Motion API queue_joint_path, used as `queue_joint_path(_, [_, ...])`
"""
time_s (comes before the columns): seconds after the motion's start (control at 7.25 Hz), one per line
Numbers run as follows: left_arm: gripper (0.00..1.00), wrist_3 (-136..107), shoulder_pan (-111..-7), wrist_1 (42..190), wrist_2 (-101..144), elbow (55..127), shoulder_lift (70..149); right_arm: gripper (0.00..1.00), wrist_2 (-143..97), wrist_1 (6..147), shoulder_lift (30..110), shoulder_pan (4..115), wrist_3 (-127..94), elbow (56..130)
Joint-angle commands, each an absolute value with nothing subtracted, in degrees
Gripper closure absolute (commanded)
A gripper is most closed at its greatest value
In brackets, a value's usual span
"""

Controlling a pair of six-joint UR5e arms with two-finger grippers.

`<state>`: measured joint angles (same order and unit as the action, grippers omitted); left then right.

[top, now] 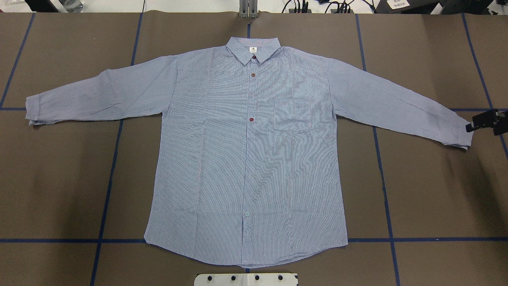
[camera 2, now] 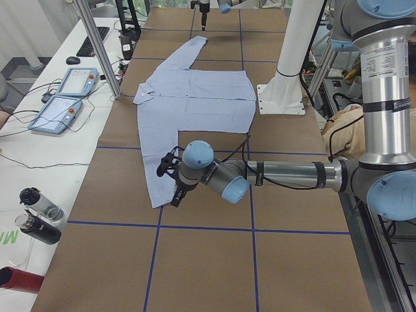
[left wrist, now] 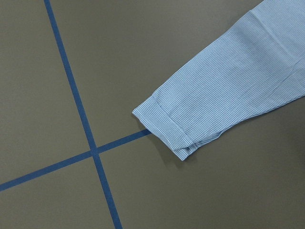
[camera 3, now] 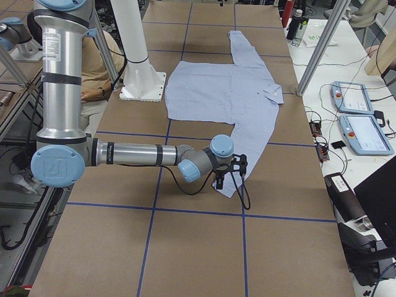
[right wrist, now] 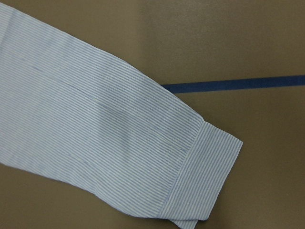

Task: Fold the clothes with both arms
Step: 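Move the right gripper to the cuff of the sleeve nearest it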

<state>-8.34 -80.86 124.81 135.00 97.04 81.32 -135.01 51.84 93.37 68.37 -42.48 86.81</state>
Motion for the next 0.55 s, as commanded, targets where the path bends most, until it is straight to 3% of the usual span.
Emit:
queue_joint_path(0.0, [0.0,-8.26,-80.86,124.8,134.91,97.12,81.3,0.04,-129.92,43.34,92.64,63.82,-58.47,83.85])
queue_joint_path(0.41, [0.0,-8.35,-80.86,124.8,135.0,97.38,81.3,0.11,-129.29,43.42,92.29,63.37,-64.31,82.54])
